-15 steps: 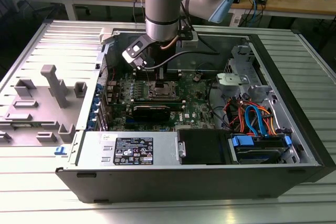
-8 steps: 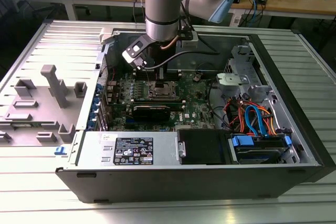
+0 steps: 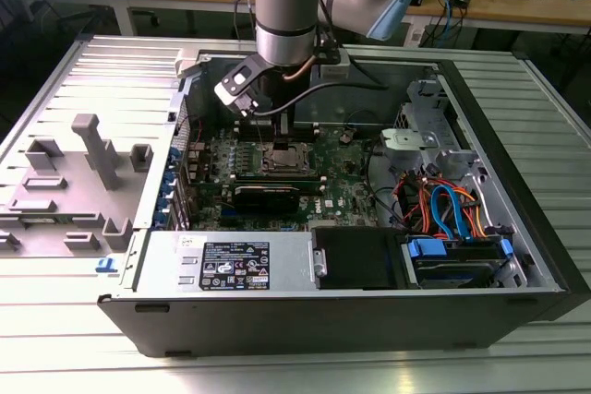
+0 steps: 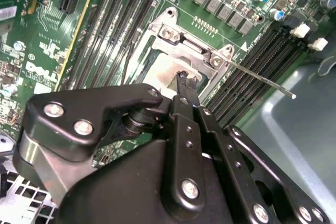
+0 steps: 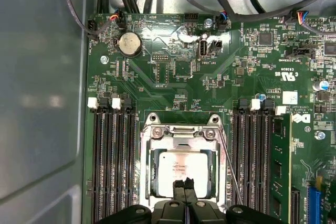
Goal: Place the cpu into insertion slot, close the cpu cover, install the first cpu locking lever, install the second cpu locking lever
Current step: 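Install the first cpu locking lever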
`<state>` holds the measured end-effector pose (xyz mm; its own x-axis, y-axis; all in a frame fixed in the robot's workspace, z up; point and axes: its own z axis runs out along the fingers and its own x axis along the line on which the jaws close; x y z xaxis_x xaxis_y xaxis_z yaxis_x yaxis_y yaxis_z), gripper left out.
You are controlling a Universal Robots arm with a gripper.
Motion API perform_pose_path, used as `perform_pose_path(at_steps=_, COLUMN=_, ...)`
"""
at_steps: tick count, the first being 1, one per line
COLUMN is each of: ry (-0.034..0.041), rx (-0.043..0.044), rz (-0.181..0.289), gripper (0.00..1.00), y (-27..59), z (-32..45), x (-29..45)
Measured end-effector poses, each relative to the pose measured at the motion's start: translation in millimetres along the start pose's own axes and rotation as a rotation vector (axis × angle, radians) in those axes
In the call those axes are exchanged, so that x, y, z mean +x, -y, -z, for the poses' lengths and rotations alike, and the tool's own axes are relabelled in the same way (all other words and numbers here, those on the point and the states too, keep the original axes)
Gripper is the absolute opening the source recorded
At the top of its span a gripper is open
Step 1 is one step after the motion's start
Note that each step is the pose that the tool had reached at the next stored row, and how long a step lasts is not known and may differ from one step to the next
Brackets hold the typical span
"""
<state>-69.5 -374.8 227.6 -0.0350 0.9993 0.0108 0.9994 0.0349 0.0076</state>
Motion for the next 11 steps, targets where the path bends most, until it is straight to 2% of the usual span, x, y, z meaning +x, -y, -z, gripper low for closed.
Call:
perform_pose_path(at_steps=5, ry=-0.0004, rx=0.001, rz=0.081, gripper=0.11, y=0.5, z=-0.1, x=0.0)
perform_pose_path(at_steps=7, ry=-0.0009, rx=0.0017, rz=0.148, gripper=0.11, y=0.6, z=-0.2, x=0.0)
perform_pose_path(at_steps=10, ry=-0.0011, rx=0.002, rz=0.182, gripper=0.11, y=0.8, z=-0.4, x=0.1)
perform_pose_path(at_steps=11, ry=0.0011, rx=0.0023, rz=0.181, gripper=0.11, y=0.8, z=-0.5, x=0.9)
